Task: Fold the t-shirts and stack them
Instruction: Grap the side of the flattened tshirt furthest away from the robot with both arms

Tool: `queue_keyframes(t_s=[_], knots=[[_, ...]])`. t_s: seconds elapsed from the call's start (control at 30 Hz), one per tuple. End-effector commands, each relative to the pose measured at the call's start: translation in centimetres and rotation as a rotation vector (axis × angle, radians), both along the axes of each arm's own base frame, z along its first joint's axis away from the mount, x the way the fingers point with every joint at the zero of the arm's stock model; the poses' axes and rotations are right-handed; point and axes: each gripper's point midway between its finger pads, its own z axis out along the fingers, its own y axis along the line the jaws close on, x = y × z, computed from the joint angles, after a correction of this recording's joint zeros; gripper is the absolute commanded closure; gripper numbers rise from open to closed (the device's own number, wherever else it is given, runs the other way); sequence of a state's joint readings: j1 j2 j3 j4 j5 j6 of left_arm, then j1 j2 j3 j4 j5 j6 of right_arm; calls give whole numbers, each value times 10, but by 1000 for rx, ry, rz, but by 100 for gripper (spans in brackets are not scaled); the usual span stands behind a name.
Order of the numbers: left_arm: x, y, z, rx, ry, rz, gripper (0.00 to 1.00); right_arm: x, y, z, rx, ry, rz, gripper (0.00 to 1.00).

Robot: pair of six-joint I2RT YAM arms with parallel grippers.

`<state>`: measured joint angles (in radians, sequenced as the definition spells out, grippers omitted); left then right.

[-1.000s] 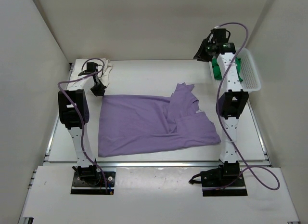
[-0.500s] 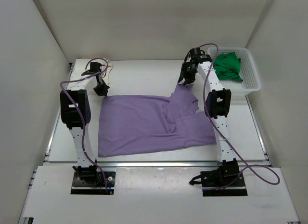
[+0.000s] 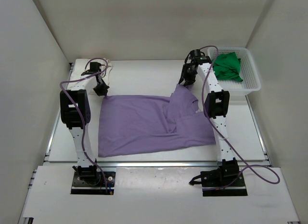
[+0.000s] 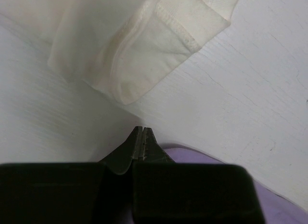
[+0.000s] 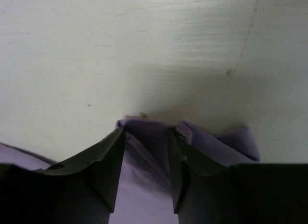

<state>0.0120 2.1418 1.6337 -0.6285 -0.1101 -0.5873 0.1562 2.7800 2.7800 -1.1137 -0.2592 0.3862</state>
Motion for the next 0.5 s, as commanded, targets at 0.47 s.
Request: queue_keyframes(t_s=[0.47], knots=[[9,-6,38,-30,-82,-12,100,-16,28,49,153,-21,119,63]])
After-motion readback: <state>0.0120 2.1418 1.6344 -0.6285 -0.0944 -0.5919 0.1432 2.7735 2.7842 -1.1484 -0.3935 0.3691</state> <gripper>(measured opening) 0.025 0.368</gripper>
